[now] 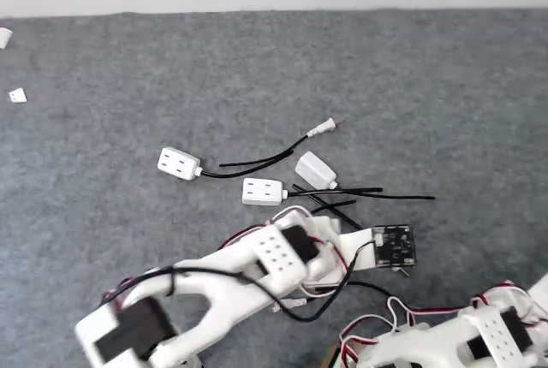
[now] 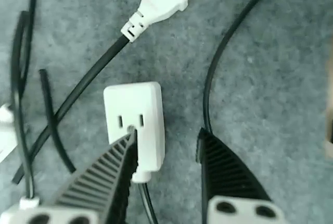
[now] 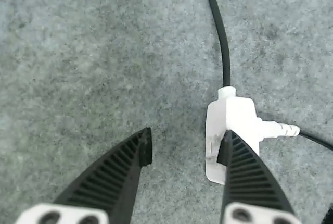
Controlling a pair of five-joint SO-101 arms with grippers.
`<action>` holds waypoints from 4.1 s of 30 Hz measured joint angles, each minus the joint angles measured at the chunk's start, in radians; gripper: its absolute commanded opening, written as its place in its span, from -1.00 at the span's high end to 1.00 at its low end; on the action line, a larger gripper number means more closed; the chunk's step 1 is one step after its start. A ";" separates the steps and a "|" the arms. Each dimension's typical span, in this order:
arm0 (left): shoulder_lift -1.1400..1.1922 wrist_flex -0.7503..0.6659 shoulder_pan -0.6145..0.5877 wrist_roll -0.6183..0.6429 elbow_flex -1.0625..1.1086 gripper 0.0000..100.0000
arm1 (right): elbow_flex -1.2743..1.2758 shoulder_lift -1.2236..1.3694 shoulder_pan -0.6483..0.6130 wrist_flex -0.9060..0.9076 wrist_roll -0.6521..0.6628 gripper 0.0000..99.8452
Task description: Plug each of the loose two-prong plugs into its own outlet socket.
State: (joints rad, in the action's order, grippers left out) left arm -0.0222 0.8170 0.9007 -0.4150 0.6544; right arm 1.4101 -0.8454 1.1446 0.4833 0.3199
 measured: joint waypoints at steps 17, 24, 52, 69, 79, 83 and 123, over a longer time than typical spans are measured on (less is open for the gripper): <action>0.147 0.064 -0.049 -0.005 -0.137 0.52 | 0.000 0.000 0.000 0.000 0.003 0.60; 0.285 0.203 -0.149 0.003 -0.272 0.55 | 0.000 0.000 0.000 0.000 0.006 0.60; 0.276 0.319 0.003 0.285 -0.371 0.97 | 0.046 0.000 -0.031 -0.002 0.006 0.61; -0.715 0.256 -0.336 0.439 0.339 0.97 | 0.046 0.000 -0.112 0.000 0.006 0.61; -0.988 0.229 -0.654 0.445 0.600 0.74 | 0.046 0.000 -0.190 0.069 0.006 0.61; -0.956 0.193 -0.681 0.457 0.629 0.70 | 0.046 0.000 -0.193 0.069 0.006 0.61; -0.519 0.160 -0.477 0.425 0.442 0.97 | 0.080 0.000 -0.195 0.060 0.006 0.61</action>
State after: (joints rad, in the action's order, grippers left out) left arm -0.5409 0.9766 0.4235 0.0100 1.0963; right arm 1.4899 -0.8454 0.9498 0.5432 0.3261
